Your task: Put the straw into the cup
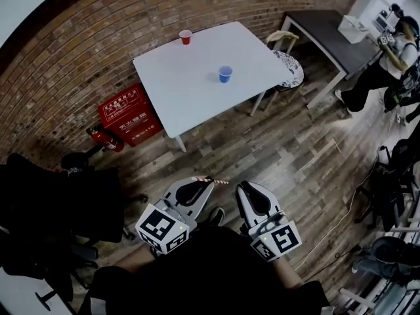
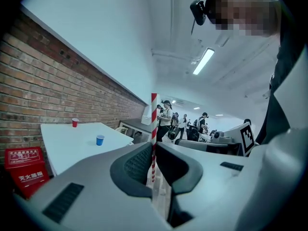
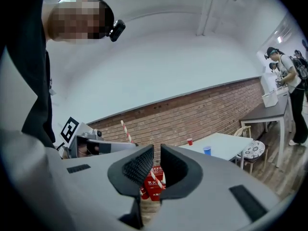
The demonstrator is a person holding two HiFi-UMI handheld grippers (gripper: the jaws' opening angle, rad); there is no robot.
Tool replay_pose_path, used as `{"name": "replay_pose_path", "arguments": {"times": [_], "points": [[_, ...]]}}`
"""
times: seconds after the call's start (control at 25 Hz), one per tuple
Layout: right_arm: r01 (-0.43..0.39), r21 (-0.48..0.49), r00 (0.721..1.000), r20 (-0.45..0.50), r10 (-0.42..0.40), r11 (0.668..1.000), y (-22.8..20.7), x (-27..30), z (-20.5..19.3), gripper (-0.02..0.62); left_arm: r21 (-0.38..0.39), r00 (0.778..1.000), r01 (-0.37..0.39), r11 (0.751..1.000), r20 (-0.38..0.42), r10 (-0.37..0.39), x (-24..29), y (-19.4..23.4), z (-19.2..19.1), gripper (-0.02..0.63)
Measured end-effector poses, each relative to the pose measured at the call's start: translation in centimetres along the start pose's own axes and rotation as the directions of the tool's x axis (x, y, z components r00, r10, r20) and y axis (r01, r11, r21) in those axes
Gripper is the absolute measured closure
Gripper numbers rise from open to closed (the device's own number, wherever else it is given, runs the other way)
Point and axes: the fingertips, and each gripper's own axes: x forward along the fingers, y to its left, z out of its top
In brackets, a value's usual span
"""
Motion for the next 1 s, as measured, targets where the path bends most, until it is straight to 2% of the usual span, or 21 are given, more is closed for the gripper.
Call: {"name": "replay_pose_path", "arguments": {"times": [0.2,0.36,0.52,0.76,1.0], "points": [[-0.002,0.056,0.998,0.067,-0.002,0.998,-3.5,-1.8,1.6,0.563,0.006,1.000,-0.014,1.000,-0.008,0.014,2.8,-1.5,0.1,0.568],[0.006,0.056,0.995,0.097,-0.012,0.998,-5.0,-3.0,2.2,0.563,0.011,1.000,-0.018,1.000,-0.017,0.018,4.2,-2.1,0.2,0.568],[0.012,0.059,0.995,0.096,-0.018,0.998,-6.4,-3.6,2.3,0.563,0.029,0.999,-0.001,1.000,-0.037,0.002,5.9,-2.9,0.4,0.568],[0.068,0.063,0.992,0.103,-0.074,0.996,-8.9,-4.4,2.7,0.563,0.048,0.997,0.050,0.998,-0.067,-0.047,8.8,-3.8,0.8,0.568],[0.139,0.018,0.990,0.033,-0.140,0.990,-11.5,-2.5,2.5,0.563,0.027,0.992,0.095,0.995,-0.081,-0.093,12.0,-1.9,1.4,0.568]]}}
